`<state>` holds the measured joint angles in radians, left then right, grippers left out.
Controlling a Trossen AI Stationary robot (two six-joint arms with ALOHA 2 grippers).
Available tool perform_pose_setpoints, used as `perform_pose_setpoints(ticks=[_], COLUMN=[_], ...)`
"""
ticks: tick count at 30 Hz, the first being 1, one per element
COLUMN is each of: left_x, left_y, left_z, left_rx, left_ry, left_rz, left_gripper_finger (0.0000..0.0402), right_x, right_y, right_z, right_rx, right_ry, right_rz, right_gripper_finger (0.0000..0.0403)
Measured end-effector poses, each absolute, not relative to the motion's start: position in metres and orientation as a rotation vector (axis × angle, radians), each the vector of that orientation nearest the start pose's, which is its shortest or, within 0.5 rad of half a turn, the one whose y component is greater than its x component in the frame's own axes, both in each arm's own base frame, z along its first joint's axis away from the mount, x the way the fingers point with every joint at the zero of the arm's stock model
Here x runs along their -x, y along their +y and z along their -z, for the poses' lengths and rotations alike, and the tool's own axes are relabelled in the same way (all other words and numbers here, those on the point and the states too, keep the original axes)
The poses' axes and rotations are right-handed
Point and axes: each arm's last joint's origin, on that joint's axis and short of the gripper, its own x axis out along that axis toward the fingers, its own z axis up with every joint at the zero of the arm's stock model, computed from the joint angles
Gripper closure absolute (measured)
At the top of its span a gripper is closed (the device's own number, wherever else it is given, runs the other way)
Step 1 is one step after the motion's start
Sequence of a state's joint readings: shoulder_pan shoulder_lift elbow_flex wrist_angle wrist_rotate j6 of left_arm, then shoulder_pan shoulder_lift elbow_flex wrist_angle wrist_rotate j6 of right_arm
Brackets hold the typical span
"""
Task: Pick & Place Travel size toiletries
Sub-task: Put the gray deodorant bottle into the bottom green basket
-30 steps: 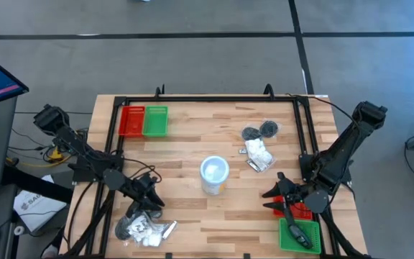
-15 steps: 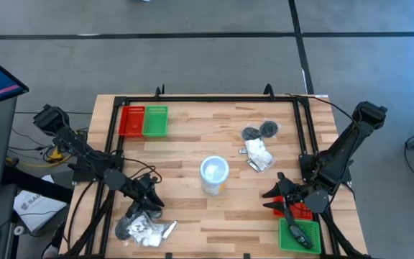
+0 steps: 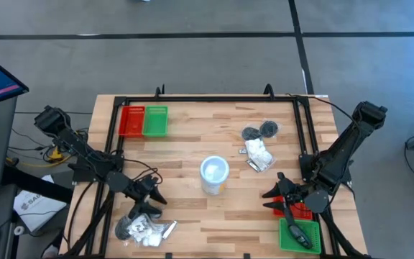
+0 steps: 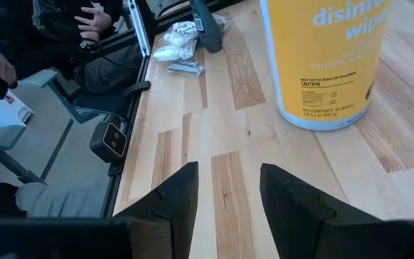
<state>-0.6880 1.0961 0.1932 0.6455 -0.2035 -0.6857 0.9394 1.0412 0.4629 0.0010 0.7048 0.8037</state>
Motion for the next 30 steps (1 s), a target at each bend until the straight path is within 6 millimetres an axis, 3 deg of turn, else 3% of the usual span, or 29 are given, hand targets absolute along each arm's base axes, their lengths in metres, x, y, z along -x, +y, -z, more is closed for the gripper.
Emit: perform_pose_setpoints(ticks=[8,30], left_x=[-0.154,-0.145], left_y=[-0.119,-0.130], left_z=[-0.149,-0.149], left_rx=[0.468,0.430], left_ry=[0.414,0.421], left_rz=[0.365,0.433], left_gripper_finger=[0.0139,0.0147], right_x=[-0.133,-0.137], right_y=[0.150,0.147], right_z=[-0.199,-0.199], right_rx=[-0.366,-0.349], right_ry=[0.449,0.444], right_rz=[-0.054,-0.033], right_gripper_finger=[0.0269,0.0275])
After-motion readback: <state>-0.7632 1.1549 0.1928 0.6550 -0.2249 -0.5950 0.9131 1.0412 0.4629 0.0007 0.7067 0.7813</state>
